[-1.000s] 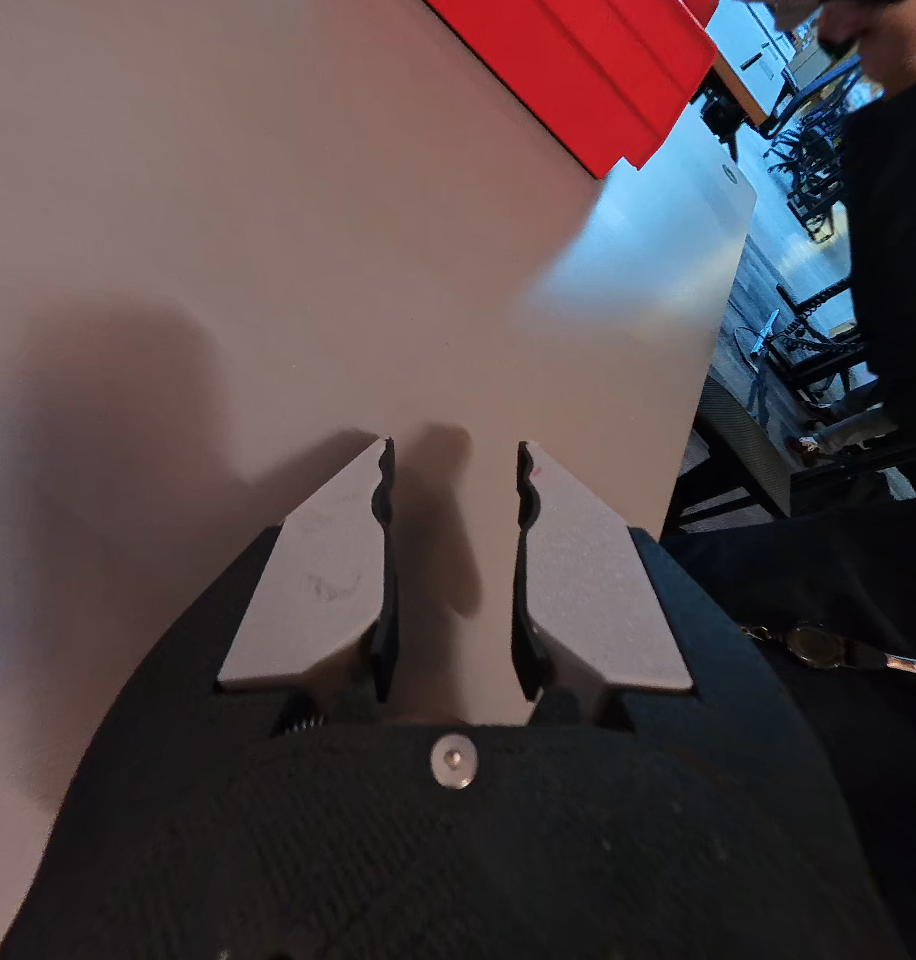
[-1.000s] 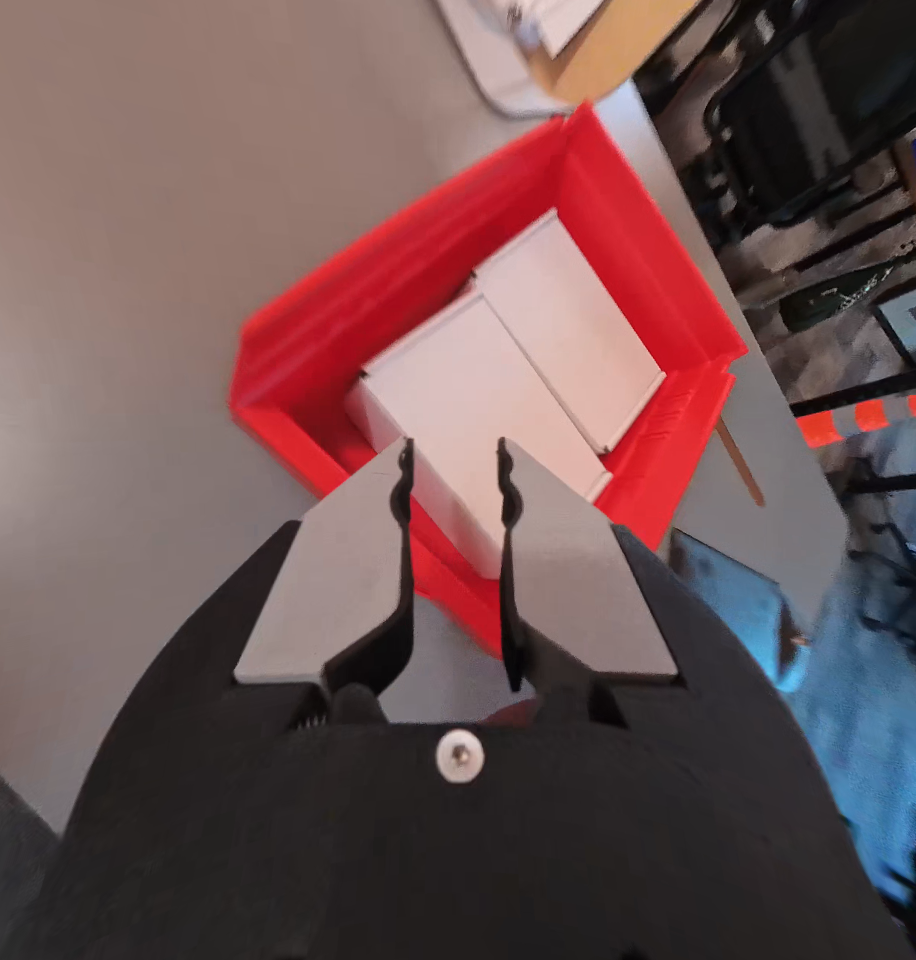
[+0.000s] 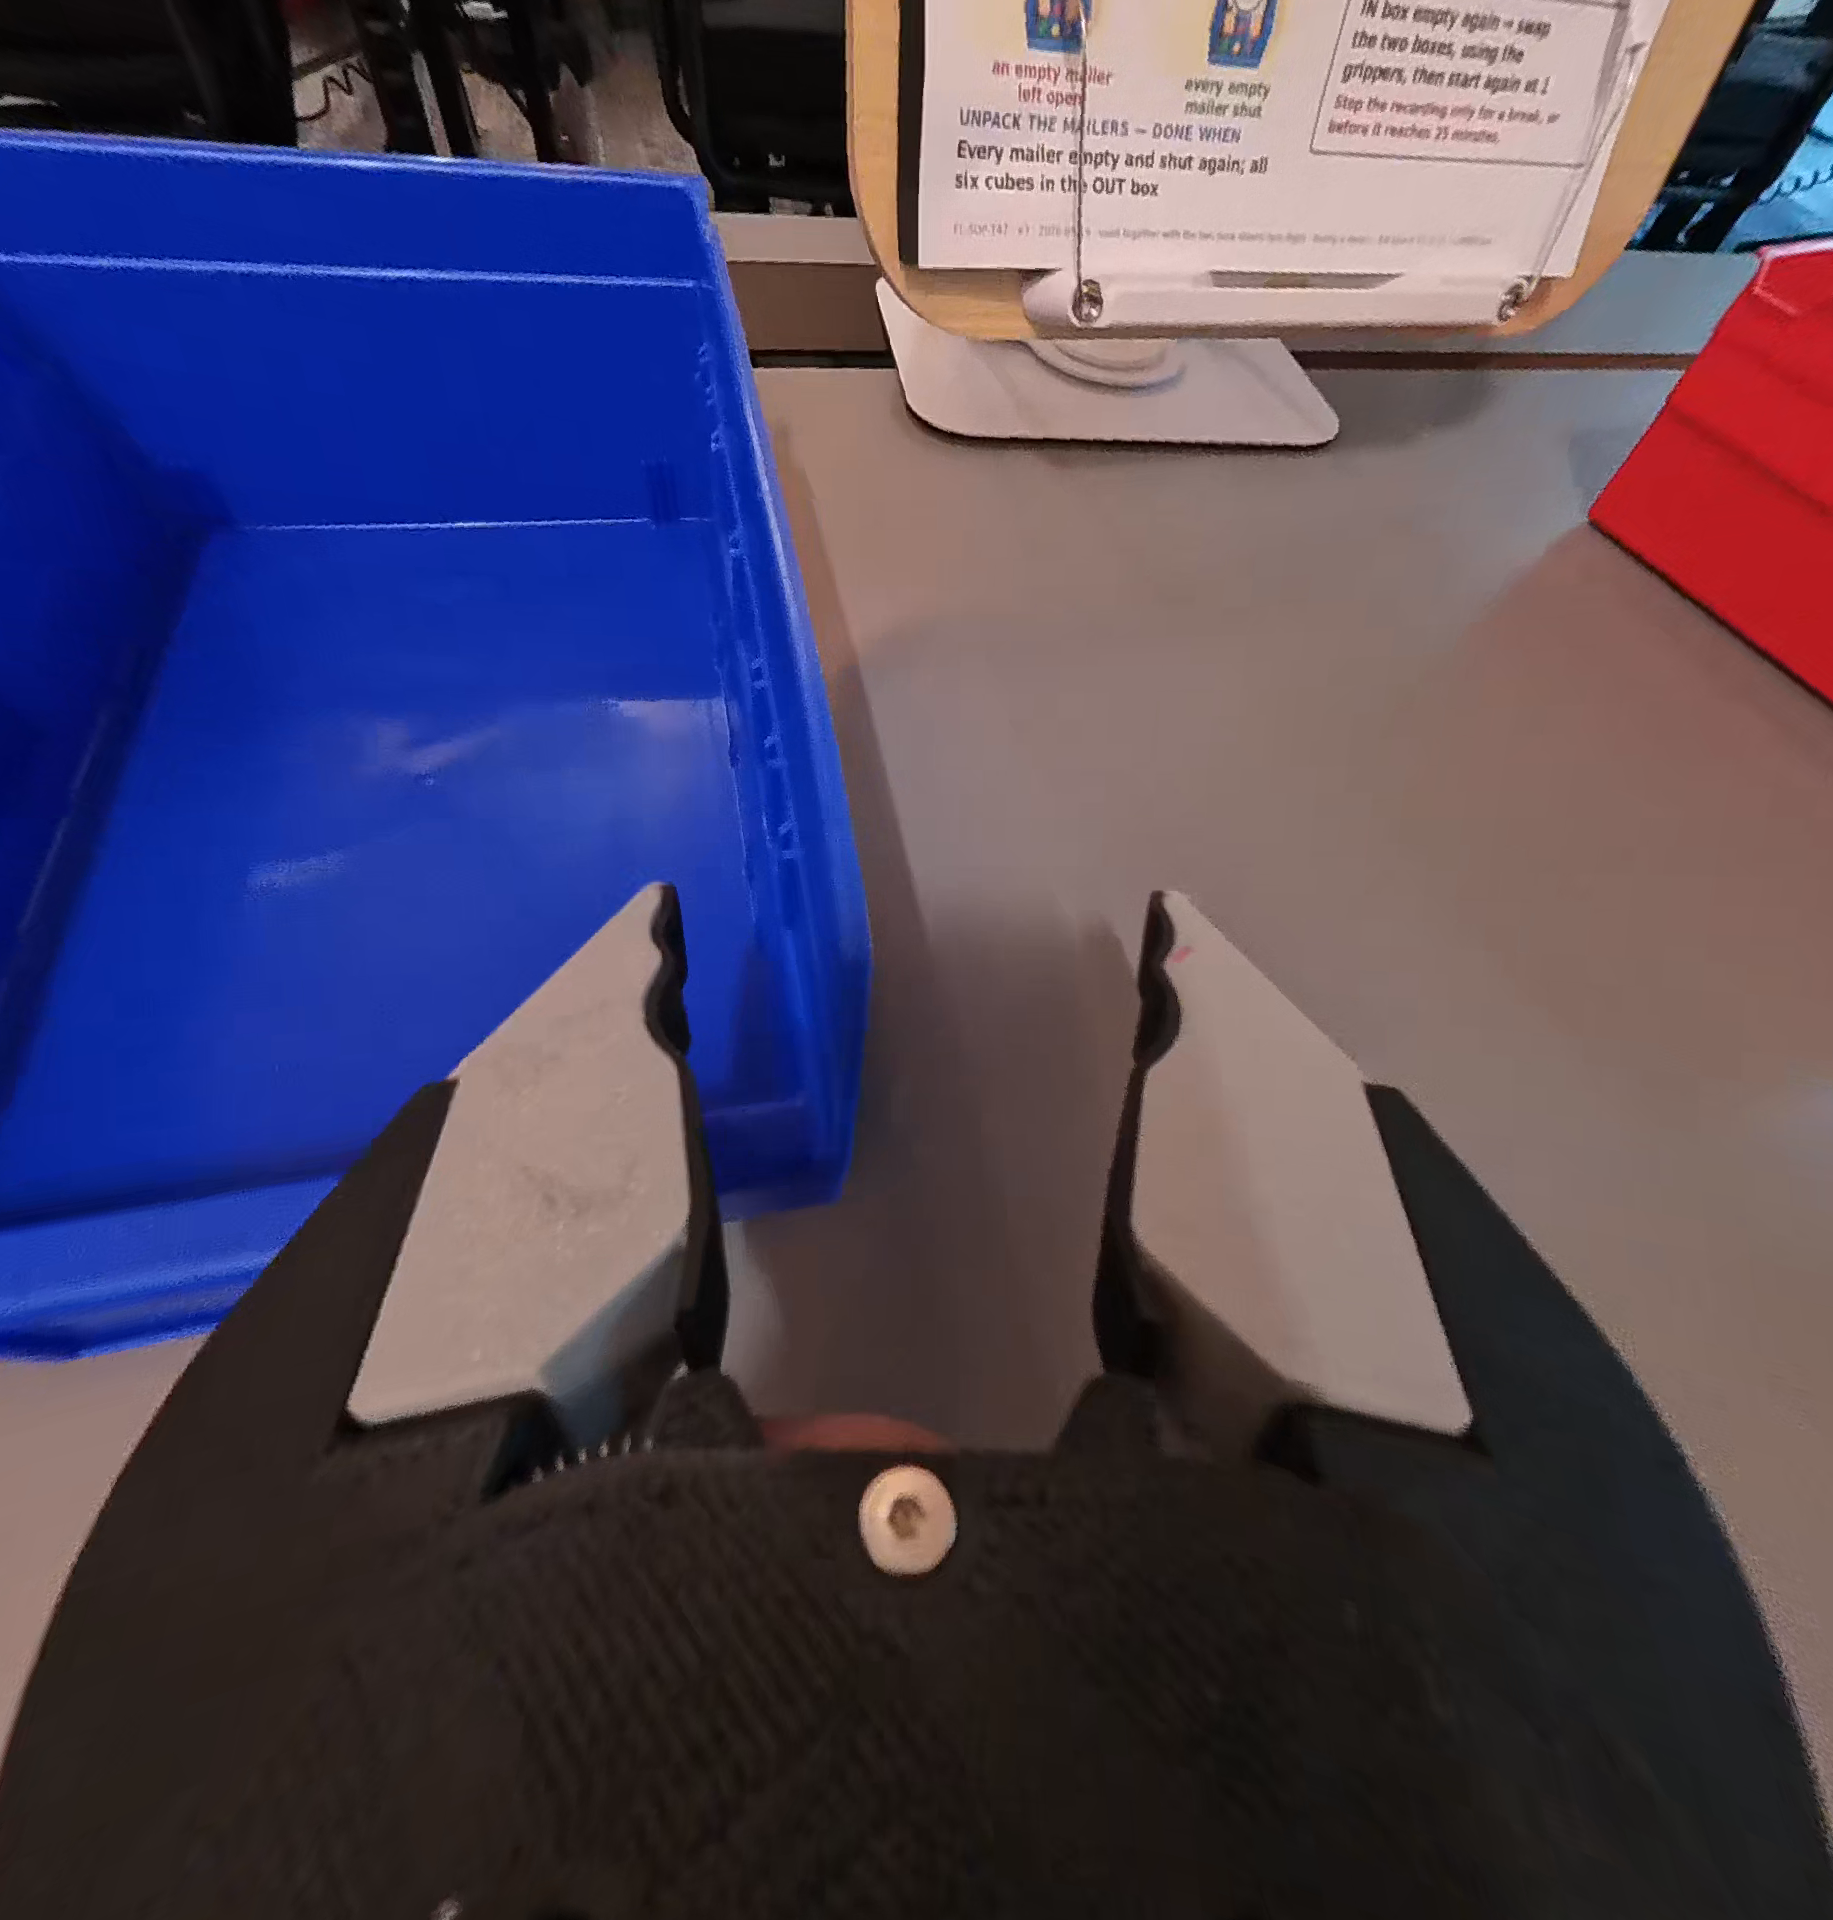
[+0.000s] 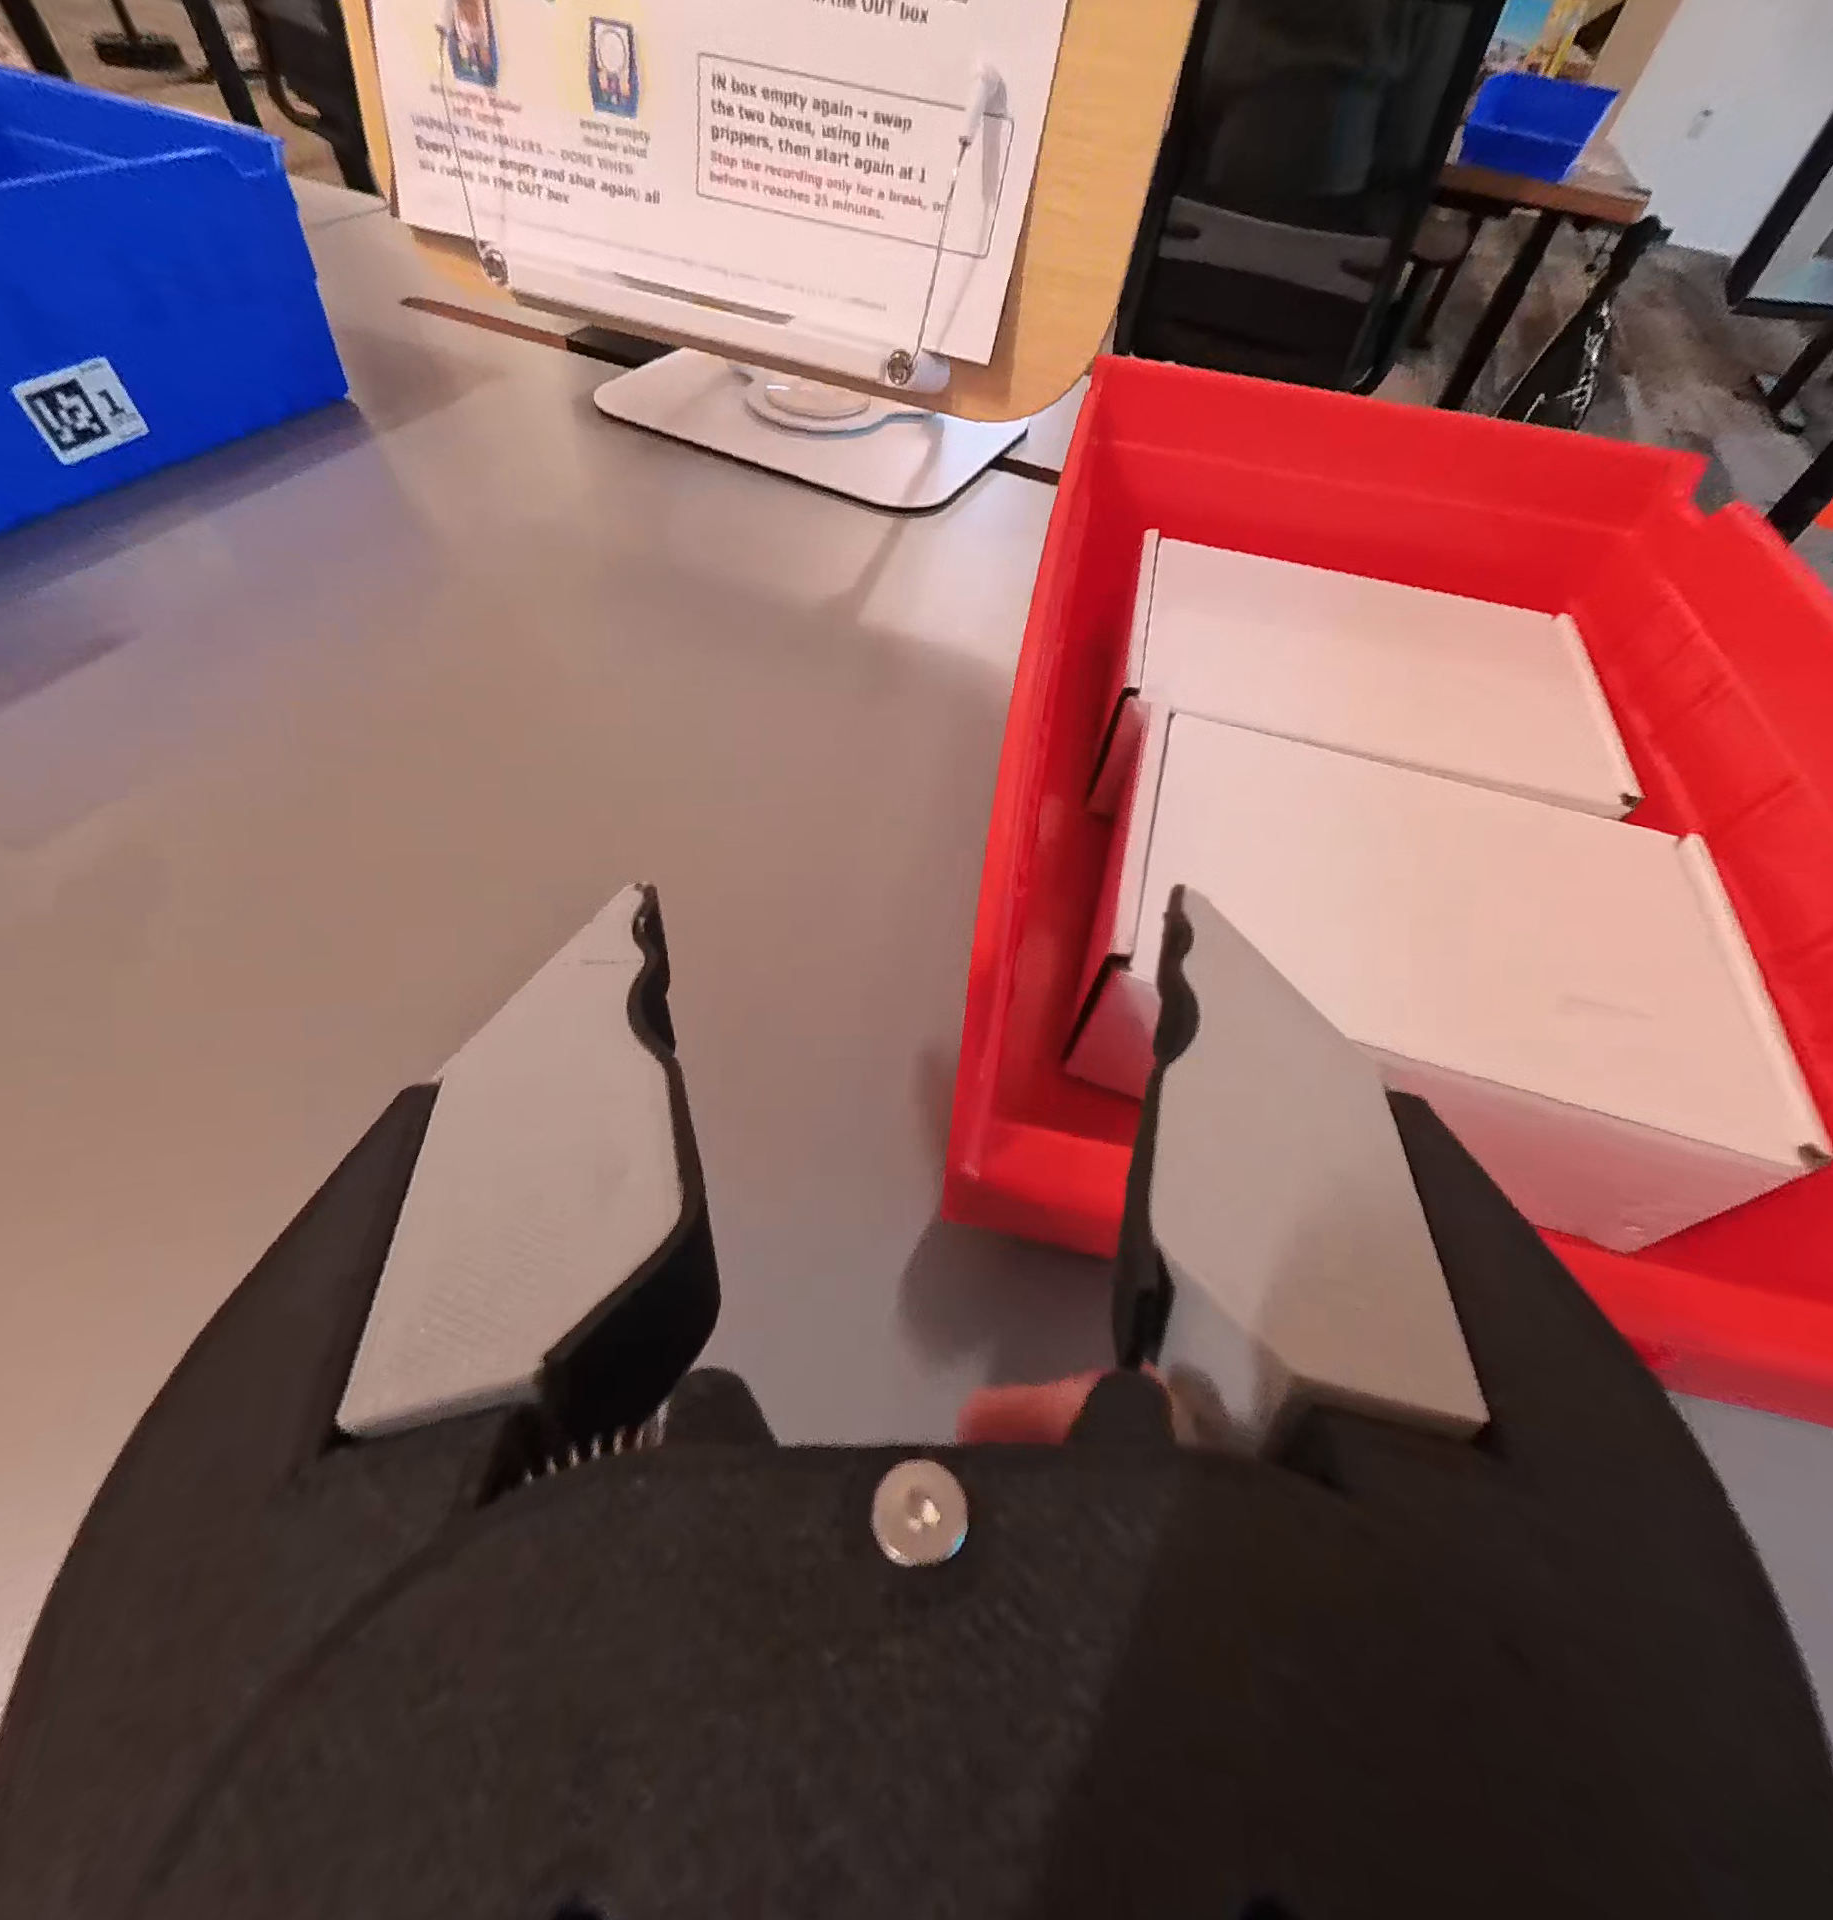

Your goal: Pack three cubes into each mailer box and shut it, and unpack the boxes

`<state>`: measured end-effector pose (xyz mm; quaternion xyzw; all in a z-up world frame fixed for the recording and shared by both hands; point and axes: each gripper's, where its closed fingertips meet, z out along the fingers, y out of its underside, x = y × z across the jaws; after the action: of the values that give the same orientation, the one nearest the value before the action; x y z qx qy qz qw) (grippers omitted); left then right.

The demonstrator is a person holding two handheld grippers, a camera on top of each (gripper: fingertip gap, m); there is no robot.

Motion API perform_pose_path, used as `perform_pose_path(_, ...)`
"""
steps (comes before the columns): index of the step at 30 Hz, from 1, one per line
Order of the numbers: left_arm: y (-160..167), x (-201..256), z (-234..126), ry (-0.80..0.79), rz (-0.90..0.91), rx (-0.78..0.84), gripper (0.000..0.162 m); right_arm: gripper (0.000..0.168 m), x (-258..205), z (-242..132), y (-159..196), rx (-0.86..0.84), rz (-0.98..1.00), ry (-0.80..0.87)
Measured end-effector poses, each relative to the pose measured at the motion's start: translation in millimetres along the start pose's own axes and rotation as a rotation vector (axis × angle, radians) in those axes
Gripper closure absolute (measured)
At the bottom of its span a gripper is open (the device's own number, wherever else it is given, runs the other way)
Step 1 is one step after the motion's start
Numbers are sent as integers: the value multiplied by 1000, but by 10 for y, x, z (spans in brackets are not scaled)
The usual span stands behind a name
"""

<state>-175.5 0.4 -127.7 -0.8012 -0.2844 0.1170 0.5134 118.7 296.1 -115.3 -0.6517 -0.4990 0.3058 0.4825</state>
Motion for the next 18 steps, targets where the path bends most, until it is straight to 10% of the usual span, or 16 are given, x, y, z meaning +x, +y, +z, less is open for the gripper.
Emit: perform_pose_path(18, 126, -146, 73, -31, 103, 33, 148, 128, 217, 114, 197, 19, 33, 69)
